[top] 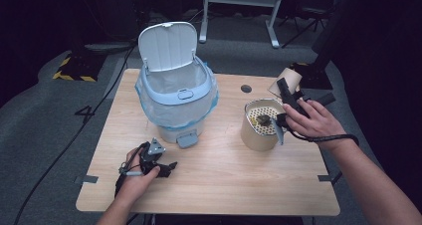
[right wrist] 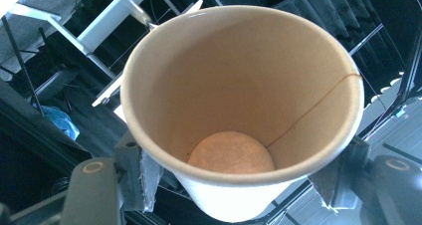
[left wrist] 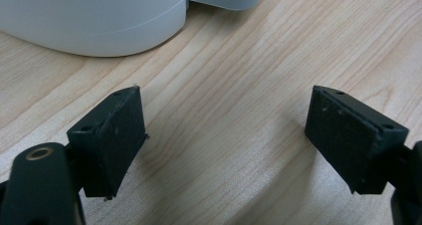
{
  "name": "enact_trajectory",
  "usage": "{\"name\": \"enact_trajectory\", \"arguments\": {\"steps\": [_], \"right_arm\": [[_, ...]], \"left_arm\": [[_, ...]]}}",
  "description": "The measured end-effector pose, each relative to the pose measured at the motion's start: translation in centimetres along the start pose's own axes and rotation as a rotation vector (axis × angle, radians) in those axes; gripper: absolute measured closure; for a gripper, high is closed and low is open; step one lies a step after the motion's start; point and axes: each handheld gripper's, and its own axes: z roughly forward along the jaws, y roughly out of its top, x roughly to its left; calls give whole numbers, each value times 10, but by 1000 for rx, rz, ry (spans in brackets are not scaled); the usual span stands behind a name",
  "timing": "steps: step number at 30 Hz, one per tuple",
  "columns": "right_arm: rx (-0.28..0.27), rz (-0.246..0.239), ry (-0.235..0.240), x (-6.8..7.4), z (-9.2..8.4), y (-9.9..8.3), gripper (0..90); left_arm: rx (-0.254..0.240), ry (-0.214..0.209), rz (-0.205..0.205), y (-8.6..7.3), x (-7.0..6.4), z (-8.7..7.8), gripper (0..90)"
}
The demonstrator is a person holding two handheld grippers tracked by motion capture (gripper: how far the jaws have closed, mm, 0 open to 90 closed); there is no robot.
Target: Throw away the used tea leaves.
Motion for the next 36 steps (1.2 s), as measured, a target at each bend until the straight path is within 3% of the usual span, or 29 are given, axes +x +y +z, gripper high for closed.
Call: {"name": "enact_trajectory", "arguments": {"steps": [3,5,7,14,19,24,26,29,33,36], "right_arm": [[-11,36,21,0,1,-1,321],[-36,113,66,1,2,-3,318],[-102,292,142,0,5,-10,317],[-238,890,362,-4,9,-40,313],[-335,1233,484,-1,11,-54,308],[-428,1682,643,8,14,-66,304],[-482,1827,689,13,15,-70,303],[-581,1976,753,20,18,-73,301],[-698,2075,820,23,19,-75,301],[-754,2149,873,25,20,-76,301]], "left_arm": [[0,0,-1,0,0,0,163],[0,0,-1,0,0,0,163],[0,0,0,0,0,0,163],[0,1,0,0,0,0,162],[0,0,-1,0,0,0,162],[0,1,0,0,0,0,163],[0,0,0,0,0,0,163],[0,0,-1,0,0,0,163],[0,0,-1,0,0,0,163],[0,0,-1,0,0,0,162]]}}
